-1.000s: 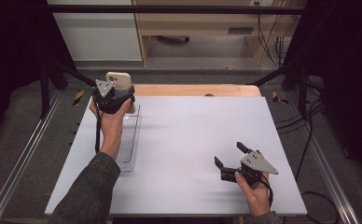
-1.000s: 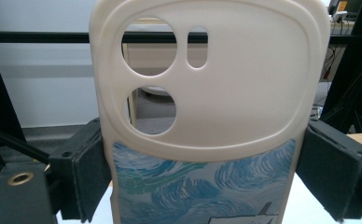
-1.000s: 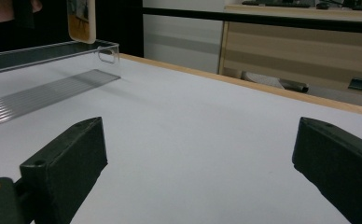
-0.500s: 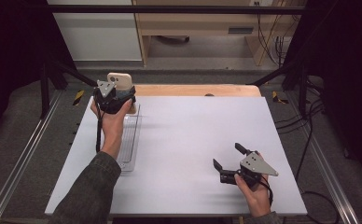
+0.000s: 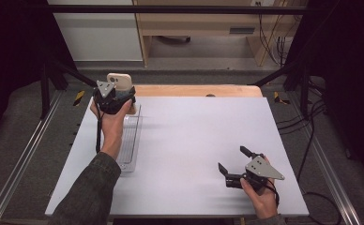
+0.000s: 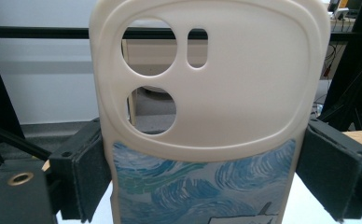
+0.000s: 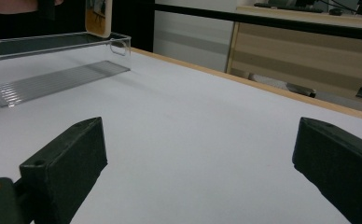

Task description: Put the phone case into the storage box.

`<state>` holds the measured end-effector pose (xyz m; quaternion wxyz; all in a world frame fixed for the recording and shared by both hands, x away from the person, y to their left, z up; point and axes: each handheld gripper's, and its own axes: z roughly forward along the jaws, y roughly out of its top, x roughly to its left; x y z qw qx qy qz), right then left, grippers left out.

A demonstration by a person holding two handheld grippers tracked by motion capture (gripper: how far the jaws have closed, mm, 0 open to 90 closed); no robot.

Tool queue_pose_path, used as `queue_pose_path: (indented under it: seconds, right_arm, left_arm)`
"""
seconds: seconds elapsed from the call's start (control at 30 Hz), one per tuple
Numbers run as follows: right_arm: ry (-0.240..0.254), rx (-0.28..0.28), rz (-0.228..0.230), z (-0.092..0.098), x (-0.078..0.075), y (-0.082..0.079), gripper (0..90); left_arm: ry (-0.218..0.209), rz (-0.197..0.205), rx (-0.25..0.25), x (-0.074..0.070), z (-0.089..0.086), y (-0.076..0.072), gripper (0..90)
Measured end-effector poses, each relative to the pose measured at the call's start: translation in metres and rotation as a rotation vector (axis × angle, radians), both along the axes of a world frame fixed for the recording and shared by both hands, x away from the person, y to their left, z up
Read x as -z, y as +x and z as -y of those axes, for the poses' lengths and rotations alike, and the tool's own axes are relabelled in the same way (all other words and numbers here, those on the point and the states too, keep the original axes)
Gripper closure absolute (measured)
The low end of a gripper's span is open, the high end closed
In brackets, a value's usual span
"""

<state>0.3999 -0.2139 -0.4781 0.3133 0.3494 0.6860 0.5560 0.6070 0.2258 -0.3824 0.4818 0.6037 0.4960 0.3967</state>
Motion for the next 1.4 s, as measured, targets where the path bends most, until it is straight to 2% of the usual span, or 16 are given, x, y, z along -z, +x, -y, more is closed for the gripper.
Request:
queue_pose_path:
  seconds: [0.2,0.77,0.87,1.4]
  right_arm:
    - [-0.004,-0.006,-0.003,0.001,0.001,-0.005,2.9]
    - [-0.007,-0.021,-0.016,-0.002,0.003,-0.003,2.9]
    - [-0.008,-0.023,-0.015,-0.002,0.003,-0.002,2.9]
    - [-0.008,-0.03,-0.024,-0.003,0.004,-0.002,2.9]
  left_arm:
    - [0.001,-0.009,-0.005,0.005,-0.001,0.001,11.4]
    - [0.007,-0.037,-0.007,0.024,0.002,0.007,11.4]
    - [0.032,-0.044,-0.006,0.027,0.004,0.008,11.4]
    - [0.036,-0.064,-0.015,0.035,0.004,0.009,11.4]
